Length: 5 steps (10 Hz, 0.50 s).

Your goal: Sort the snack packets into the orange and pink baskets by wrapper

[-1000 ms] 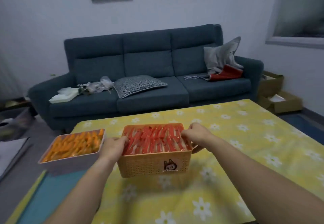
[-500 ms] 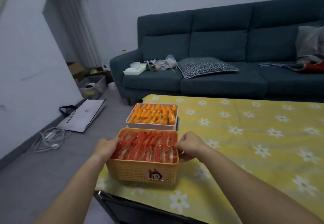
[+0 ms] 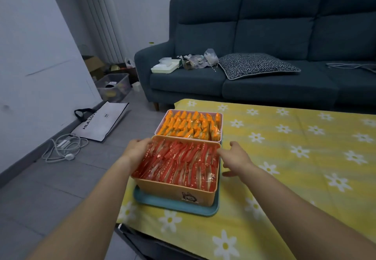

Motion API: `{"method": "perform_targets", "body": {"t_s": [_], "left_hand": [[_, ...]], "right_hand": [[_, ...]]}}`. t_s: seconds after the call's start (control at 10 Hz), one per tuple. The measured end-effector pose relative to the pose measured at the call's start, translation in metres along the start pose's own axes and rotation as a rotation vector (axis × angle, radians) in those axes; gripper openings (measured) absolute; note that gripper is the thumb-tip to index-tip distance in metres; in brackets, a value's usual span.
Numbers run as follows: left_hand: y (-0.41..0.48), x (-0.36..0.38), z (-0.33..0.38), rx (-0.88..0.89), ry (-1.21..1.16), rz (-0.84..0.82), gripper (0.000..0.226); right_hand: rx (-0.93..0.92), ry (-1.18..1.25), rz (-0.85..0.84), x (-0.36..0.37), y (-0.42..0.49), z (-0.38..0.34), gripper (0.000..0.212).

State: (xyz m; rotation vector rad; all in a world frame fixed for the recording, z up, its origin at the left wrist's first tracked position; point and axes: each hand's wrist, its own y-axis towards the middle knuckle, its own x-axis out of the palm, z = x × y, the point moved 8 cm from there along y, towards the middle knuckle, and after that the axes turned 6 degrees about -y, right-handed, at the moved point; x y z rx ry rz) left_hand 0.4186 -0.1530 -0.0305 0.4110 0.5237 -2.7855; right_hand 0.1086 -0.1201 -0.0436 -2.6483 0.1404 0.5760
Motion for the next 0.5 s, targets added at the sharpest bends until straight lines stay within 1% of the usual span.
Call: {"method": "perform_targets", "body": {"t_s": [0.1, 0.2, 0.3, 0.4, 0.5], "left_hand": [[0.008, 0.020, 0.015, -0.013, 0.036, -0.087, 0.051], [0.018, 0.032, 0.027, 0.021, 0.125, -0.089, 0.041], [0.028, 0.037, 0.028, 0.053, 0.118, -0.062, 0.038], [0.025, 0.036, 0.029, 0.046, 0.155, -0.055, 0.050], [0.006, 0.031, 0.045, 0.133, 0.265, 0.047, 0.067]], "right_hand": [[-0.016, 0.074, -0.064, 0.011, 0.014, -0.014, 0.022], [-0.072, 0.024, -0.065, 0.017, 0.023, -0.024, 0.005], [-0.082, 0.057, -0.079, 0.016, 0.026, -0.025, 0.005], [-0.051, 0.044, -0.090, 0.010, 0.023, -0.021, 0.015], [-0.095, -0.169, -0.011, -0.010, 0.014, -0.024, 0.038]]}}
